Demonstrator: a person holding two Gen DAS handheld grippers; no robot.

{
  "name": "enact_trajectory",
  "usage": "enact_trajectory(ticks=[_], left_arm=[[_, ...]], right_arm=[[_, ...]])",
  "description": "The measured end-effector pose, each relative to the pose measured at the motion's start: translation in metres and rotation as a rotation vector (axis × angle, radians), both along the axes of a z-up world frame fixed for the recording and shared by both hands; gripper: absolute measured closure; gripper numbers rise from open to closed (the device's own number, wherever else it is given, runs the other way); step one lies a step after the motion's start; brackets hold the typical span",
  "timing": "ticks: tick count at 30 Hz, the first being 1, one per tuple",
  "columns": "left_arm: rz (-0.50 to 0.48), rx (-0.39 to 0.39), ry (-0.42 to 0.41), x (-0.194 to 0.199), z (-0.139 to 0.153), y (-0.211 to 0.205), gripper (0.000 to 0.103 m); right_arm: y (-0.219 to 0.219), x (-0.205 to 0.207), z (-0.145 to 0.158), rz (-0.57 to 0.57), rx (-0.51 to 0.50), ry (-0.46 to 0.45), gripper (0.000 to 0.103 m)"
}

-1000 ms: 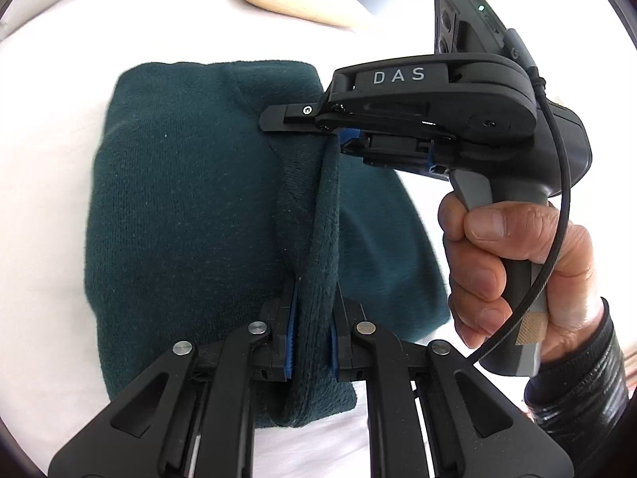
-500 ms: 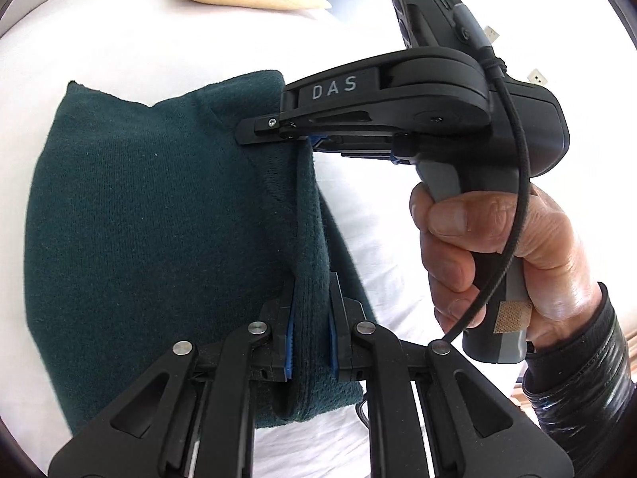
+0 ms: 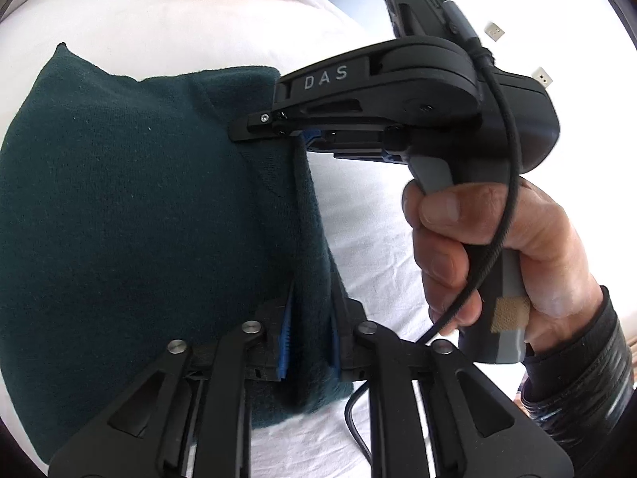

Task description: Fold small clothes

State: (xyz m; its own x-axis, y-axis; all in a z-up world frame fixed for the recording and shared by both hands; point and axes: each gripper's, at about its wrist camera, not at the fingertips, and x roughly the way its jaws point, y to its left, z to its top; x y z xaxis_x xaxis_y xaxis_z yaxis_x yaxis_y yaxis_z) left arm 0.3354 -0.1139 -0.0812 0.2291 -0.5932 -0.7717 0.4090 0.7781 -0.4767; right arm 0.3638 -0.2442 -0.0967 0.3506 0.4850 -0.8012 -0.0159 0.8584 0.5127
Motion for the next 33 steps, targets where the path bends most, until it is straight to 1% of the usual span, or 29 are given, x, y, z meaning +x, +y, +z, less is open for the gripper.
enact_trajectory(ticks=[1,2,4,7,9,12,14,17,19,20,21,23,25,27,28,30,32,33], left_arm=[[-0.009,-0.015,0.01,-0.003,0.001,0.005,0.076],[-0.018,-0.019,0.02,-0.006,0.003,0.013,0.062],[-0.022,-0.039,0.035,-0.013,0.009,0.032,0.043],[-0.025,-0.092,0.018,-0.025,0.027,0.074,0.042],[-0.006,-0.122,-0.006,-0.028,0.038,0.098,0.042],[0.042,-0.118,-0.059,-0.019,0.048,0.129,0.042],[0.087,-0.106,-0.057,-0.009,0.047,0.148,0.042],[0.102,-0.063,-0.073,0.001,0.044,0.166,0.042],[0.089,-0.031,-0.064,0.005,0.037,0.174,0.042],[0.082,-0.007,-0.057,0.005,0.033,0.174,0.042],[0.074,0.021,-0.052,0.001,0.029,0.171,0.042],[0.054,0.063,-0.05,-0.008,0.02,0.167,0.042],[0.043,0.092,-0.031,-0.019,0.011,0.16,0.042],[0.038,0.103,-0.004,-0.021,0.003,0.169,0.045],[0.04,0.108,0.001,-0.023,0.0,0.174,0.048],[0.026,0.121,0.001,-0.03,-0.003,0.179,0.048],[0.005,0.154,-0.02,-0.037,-0.004,0.182,0.048],[0.001,0.163,-0.029,-0.045,0.001,0.184,0.048]], right_arm=[[-0.002,-0.001,-0.001,-0.004,0.011,0.001,0.09],[-0.003,-0.002,-0.001,-0.006,0.024,0.002,0.089],[-0.007,-0.008,-0.002,-0.015,0.058,0.008,0.086],[-0.01,-0.025,-0.002,-0.023,0.107,0.016,0.077],[-0.012,-0.041,0.0,-0.036,0.145,0.025,0.066],[-0.01,-0.071,0.008,-0.043,0.172,0.013,0.059],[-0.005,-0.091,0.011,-0.043,0.186,0.011,0.056],[0.006,-0.116,0.009,-0.041,0.191,0.021,0.056],[0.013,-0.127,0.006,-0.04,0.155,0.021,0.059],[0.015,-0.13,0.005,-0.036,0.144,0.019,0.069],[0.016,-0.133,0.004,-0.04,0.143,0.019,0.077],[0.013,-0.137,0.0,-0.059,0.156,0.031,0.085],[0.006,-0.14,-0.005,-0.088,0.207,0.047,0.087],[0.002,-0.145,-0.008,-0.093,0.221,0.055,0.088],[0.002,-0.146,-0.01,-0.094,0.224,0.061,0.088],[-0.001,-0.148,-0.014,-0.102,0.214,0.068,0.089],[-0.008,-0.148,-0.022,-0.12,0.238,0.076,0.09],[-0.013,-0.146,-0.028,-0.129,0.256,0.081,0.091]])
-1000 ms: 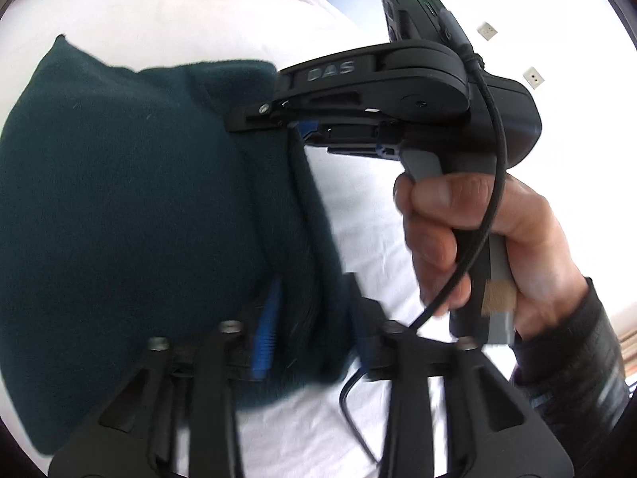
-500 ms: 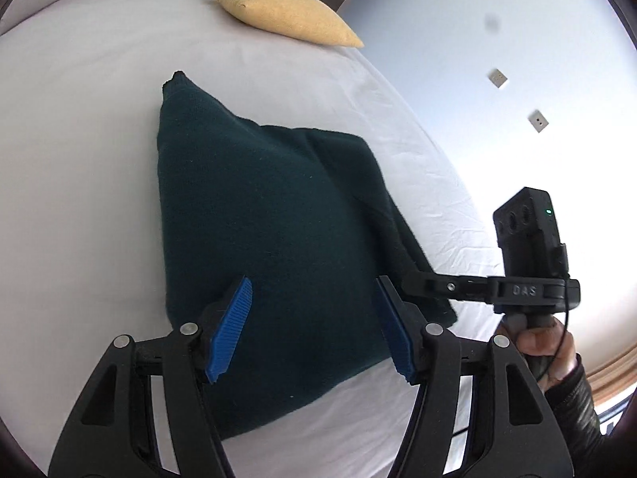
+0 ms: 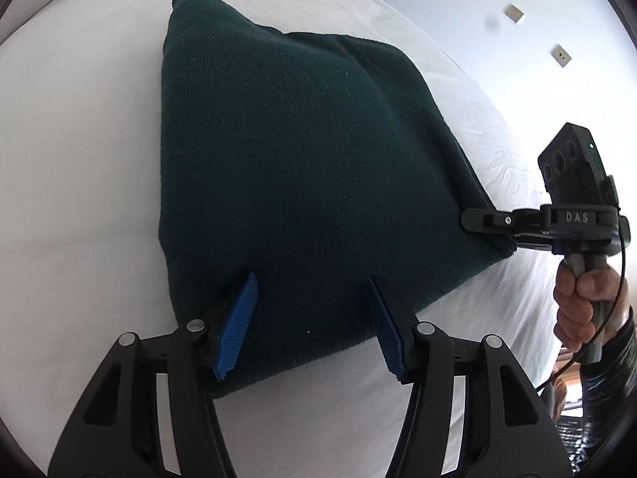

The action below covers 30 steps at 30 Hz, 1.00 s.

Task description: Fold small clothes

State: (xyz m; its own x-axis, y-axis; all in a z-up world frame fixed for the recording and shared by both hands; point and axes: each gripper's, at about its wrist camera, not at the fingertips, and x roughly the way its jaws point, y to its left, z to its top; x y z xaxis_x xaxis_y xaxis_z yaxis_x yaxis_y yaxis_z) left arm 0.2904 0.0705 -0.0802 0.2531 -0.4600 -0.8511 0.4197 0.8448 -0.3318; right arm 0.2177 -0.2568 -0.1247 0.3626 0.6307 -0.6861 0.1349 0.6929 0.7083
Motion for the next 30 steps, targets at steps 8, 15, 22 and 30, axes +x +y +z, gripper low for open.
enact_trajectory(ticks=[8,15,22,30], left_arm=[[-0.002,-0.021,-0.017,0.012,0.002,0.011,0.048],[0.022,-0.037,-0.004,0.015,-0.01,-0.014,0.048],[0.025,-0.042,0.0,0.01,-0.013,-0.026,0.048],[0.026,-0.046,-0.002,0.003,-0.025,-0.041,0.048]], right_arm=[[-0.021,-0.015,0.003,-0.107,0.049,-0.035,0.088],[0.011,0.003,0.08,-0.142,-0.204,-0.237,0.067],[0.055,0.057,0.038,-0.029,-0.115,-0.148,0.067],[0.005,0.032,0.015,-0.126,-0.01,-0.169,0.103]])
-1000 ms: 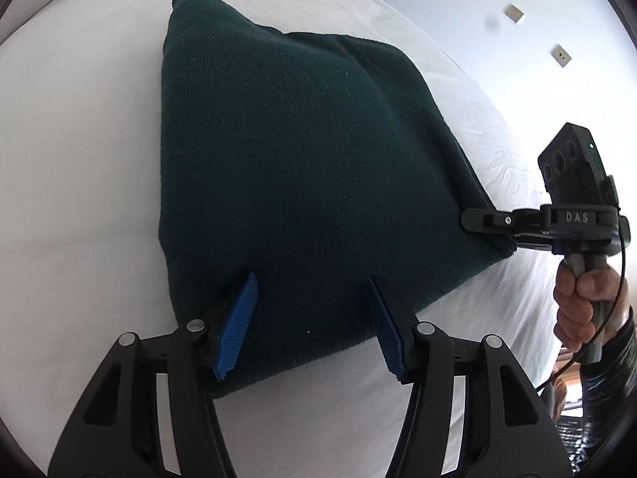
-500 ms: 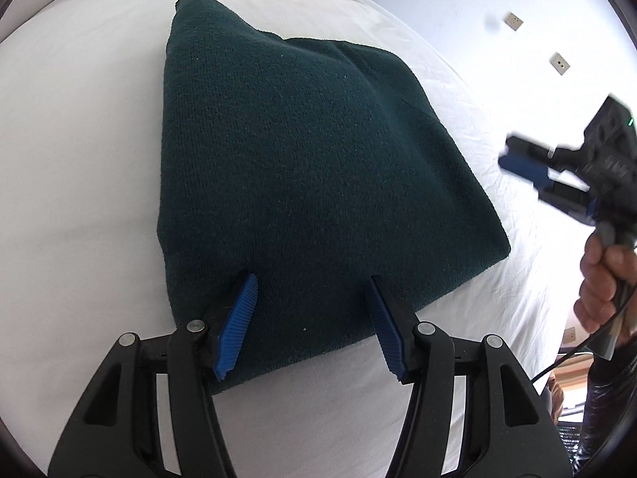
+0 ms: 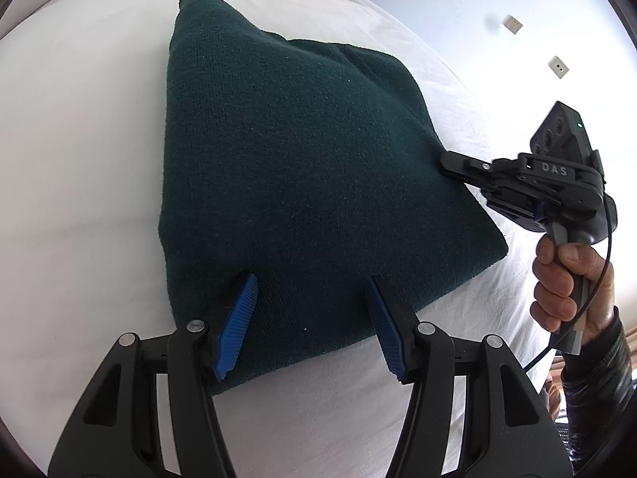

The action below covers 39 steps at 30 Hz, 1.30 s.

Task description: Fold small clothes

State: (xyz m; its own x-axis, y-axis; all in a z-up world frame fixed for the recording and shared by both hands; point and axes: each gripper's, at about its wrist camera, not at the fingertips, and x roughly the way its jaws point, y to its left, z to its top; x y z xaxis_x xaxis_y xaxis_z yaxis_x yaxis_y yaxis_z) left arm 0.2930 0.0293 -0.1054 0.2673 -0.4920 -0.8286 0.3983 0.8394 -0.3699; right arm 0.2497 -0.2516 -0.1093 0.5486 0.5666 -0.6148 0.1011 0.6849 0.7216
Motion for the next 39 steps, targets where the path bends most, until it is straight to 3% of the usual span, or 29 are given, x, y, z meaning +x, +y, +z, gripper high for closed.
enact_trajectory(ticks=[2,5,7,11,13,15,17,20,25,28,29,32,36,39], left_arm=[[0.003,0.003,-0.001,0.0,-0.001,-0.001,0.048],[0.003,0.008,-0.004,-0.001,0.0,-0.002,0.048],[0.001,0.013,-0.008,-0.001,0.0,-0.003,0.048],[0.004,0.007,-0.009,-0.002,0.008,-0.002,0.048],[0.017,-0.014,-0.014,-0.003,0.022,0.004,0.047],[0.048,-0.03,-0.071,0.001,0.042,0.015,0.045],[0.099,-0.042,-0.105,0.012,0.054,0.028,0.032],[0.141,-0.034,-0.082,0.042,0.052,0.038,0.031],[0.144,-0.07,0.077,0.084,0.017,0.032,0.031],[0.113,-0.106,0.148,0.098,0.001,0.018,0.032],[0.108,-0.115,0.163,0.101,-0.003,0.014,0.036],[0.118,-0.137,0.193,0.104,-0.008,0.01,0.04],[0.12,-0.159,0.202,0.102,-0.01,0.011,0.05],[0.114,-0.139,0.185,0.099,-0.003,0.009,0.055]], right_arm=[[-0.004,-0.005,0.005,-0.03,-0.03,-0.005,0.1],[-0.016,-0.019,0.017,-0.097,-0.108,-0.02,0.06],[-0.022,-0.023,0.022,-0.112,-0.084,-0.036,0.06],[-0.015,-0.014,0.029,-0.106,-0.116,-0.034,0.045],[-0.009,-0.007,0.028,-0.082,-0.13,-0.022,0.041],[-0.004,-0.003,0.026,-0.055,-0.13,-0.009,0.036],[-0.002,0.002,0.022,-0.042,-0.129,0.001,0.035],[0.001,0.012,0.014,-0.026,-0.121,0.03,0.035],[0.012,0.024,0.009,0.008,-0.131,0.034,0.035],[0.02,0.032,0.004,0.041,-0.147,0.054,0.048],[0.023,0.035,0.002,0.054,-0.16,0.064,0.056],[0.029,0.04,0.001,0.067,-0.198,0.069,0.064],[0.03,0.04,-0.003,0.057,-0.19,0.071,0.07],[0.037,0.037,0.0,0.058,-0.244,0.061,0.074]])
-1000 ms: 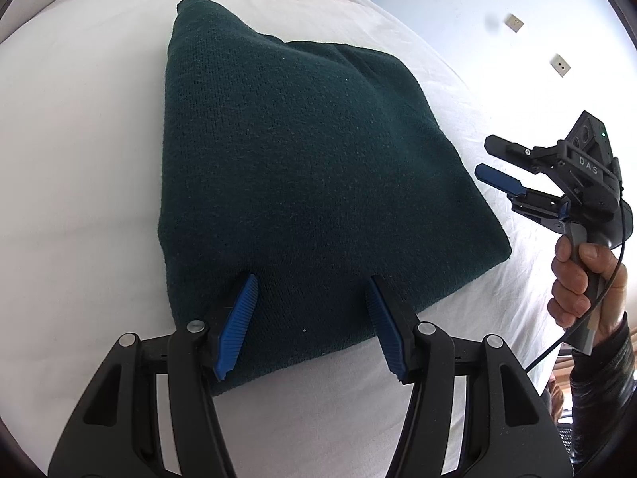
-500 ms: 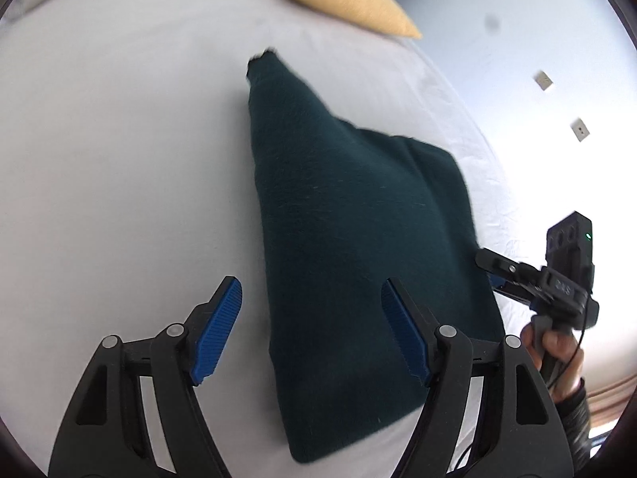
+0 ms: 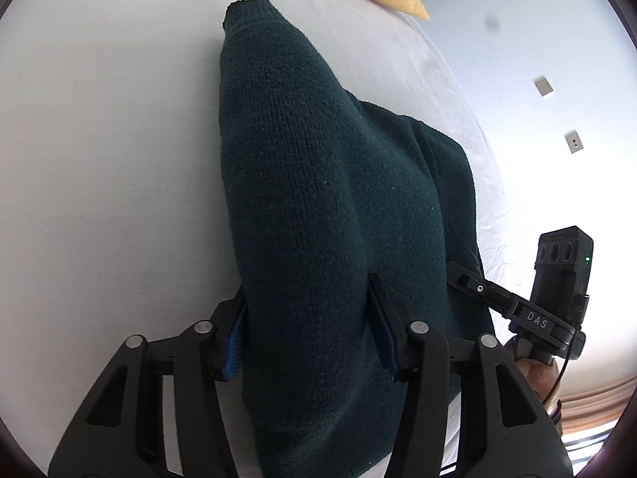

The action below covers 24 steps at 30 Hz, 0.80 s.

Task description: Fold small clothes

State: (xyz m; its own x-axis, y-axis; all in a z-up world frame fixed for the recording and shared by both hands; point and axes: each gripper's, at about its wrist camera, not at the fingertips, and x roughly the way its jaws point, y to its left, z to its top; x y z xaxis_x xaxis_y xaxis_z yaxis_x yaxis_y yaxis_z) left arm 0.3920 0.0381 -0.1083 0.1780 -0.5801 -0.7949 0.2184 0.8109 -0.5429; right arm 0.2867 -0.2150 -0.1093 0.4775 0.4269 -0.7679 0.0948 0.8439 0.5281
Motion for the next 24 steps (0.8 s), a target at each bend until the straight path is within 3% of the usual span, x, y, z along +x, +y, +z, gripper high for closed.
enact_trajectory(ticks=[6,11,24], left_arm=[[0.003,0.02,-0.032,-0.015,0.019,0.0,0.066],[0.014,0.044,-0.087,-0.043,0.051,0.02,0.067],[0.052,0.117,-0.21,-0.152,0.116,0.108,0.067]], right_arm=[[0.03,-0.009,0.033,0.038,-0.209,-0.055,0.078],[0.062,-0.029,0.067,0.092,-0.279,-0.117,0.079],[0.166,-0.12,0.1,0.212,-0.211,-0.196,0.079]])
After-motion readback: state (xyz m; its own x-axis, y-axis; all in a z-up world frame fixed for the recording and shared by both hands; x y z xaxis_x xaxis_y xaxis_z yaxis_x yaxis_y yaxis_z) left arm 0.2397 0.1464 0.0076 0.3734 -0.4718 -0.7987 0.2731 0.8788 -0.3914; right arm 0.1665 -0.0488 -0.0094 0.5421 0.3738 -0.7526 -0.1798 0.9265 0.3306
